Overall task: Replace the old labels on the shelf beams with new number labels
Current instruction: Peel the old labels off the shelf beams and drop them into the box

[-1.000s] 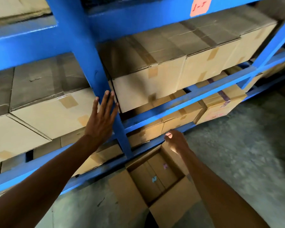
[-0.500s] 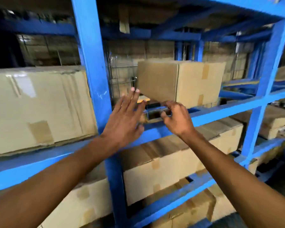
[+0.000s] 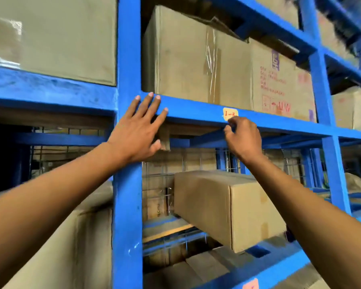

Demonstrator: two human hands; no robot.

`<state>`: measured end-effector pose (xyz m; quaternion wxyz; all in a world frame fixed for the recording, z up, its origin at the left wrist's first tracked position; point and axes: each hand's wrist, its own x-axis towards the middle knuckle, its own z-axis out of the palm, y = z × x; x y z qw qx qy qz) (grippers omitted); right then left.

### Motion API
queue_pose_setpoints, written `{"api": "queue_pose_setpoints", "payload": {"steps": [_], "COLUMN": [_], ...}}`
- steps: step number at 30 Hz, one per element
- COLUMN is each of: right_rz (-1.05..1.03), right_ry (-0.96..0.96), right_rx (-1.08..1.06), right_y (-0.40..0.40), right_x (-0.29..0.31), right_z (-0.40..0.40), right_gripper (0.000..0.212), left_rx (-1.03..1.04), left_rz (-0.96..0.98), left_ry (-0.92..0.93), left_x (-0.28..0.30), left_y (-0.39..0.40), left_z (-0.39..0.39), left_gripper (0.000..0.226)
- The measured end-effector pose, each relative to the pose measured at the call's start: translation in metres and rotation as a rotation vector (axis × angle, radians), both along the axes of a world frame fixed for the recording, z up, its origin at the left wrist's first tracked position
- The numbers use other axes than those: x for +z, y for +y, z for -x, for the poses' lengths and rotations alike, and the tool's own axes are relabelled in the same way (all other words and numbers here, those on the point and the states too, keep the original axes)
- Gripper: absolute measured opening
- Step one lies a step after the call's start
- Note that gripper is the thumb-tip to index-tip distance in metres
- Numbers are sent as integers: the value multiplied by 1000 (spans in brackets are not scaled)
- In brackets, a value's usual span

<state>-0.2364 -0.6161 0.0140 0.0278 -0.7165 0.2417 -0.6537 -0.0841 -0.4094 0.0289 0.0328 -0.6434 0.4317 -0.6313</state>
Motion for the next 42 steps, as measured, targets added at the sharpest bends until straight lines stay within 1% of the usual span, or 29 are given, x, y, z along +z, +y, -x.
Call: {"api": "queue_pose_setpoints", "payload": {"steps": [5, 9, 16, 19, 24, 29, 36, 40, 42], "right_rz": [-140, -217, -189, -171, -220, -179, -132, -129, -119], "right_ry": [-86, -71, -164, -186, -219, -296, -200, -179, -198], "right_rx": [-102, -103, -119, -107, -17, 49, 22, 116, 172], "right_y": [-31, -40, -43, -44, -47, -47, -49, -49, -46], "right_x": [37, 44, 46, 47, 54, 54, 55, 52, 48], "right_z": [-9, -25, -38, -36, -27, -23, -15, -10, -7], "right_gripper": [35, 36, 35, 31, 21, 9, 19, 20, 19], "left_rx": [31, 19, 14, 17, 9, 9, -2, 4, 7], "left_rz": [6, 35, 45, 48, 52, 46, 40, 46, 50], "left_ry": [-88, -112, -110, -115, -112, -104, -91, -87, -87], "left_x": [3, 3, 1, 1, 1, 0, 0, 0, -1], "left_y": [-2, -5, -6, -6, -5, -4, -5, -5, -5], "left_z": [-19, -22, -23, -23, -24, -22, -22, -23, -23], "left_gripper": [87, 87, 88, 87, 87, 87, 88, 87, 87]}}
